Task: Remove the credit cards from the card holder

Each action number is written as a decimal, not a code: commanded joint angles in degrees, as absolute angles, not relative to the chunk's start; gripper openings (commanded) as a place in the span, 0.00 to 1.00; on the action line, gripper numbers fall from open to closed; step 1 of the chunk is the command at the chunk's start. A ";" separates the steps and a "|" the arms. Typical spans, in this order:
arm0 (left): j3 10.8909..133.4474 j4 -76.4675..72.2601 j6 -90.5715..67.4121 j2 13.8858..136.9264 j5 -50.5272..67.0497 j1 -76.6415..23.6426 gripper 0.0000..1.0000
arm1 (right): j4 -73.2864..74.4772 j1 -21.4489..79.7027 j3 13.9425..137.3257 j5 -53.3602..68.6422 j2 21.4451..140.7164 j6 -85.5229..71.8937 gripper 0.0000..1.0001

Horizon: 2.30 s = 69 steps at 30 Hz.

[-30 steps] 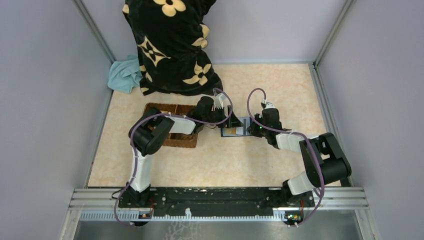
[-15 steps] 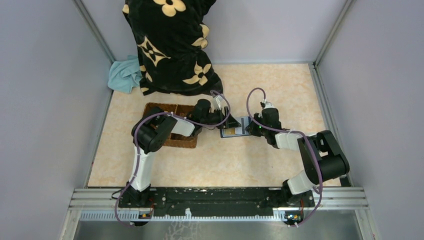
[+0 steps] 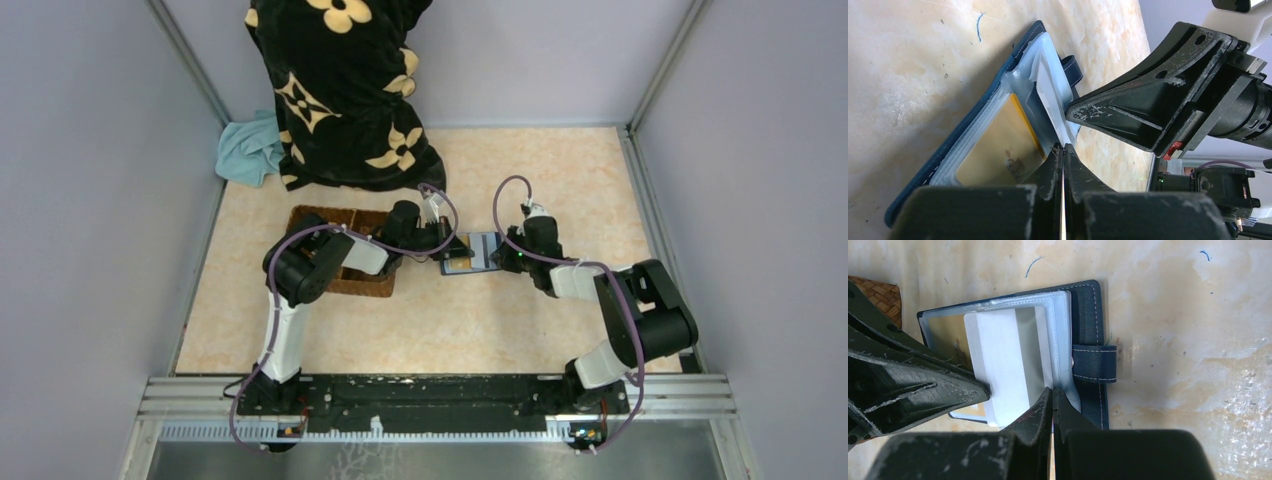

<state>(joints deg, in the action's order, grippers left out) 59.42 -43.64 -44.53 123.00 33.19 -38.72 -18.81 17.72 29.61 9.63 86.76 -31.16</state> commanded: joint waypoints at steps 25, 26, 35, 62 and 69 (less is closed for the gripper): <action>59.73 -27.31 -33.85 118.22 30.66 -36.09 0.00 | -13.17 14.19 27.18 8.23 87.91 -31.11 0.00; 60.10 -26.99 -33.65 117.63 30.83 -36.17 0.00 | -13.18 14.22 27.16 8.21 87.96 -31.06 0.00; 59.91 -25.54 -33.01 111.63 29.92 -36.28 0.00 | -13.01 14.23 26.95 8.32 87.22 -30.68 0.00; 53.25 -40.77 -38.75 102.64 42.81 -35.16 0.00 | -25.65 14.19 23.96 24.33 60.62 -30.09 0.38; 49.56 -61.96 -50.25 105.00 51.40 -34.98 0.00 | -22.65 14.22 26.98 26.55 59.11 -28.30 0.42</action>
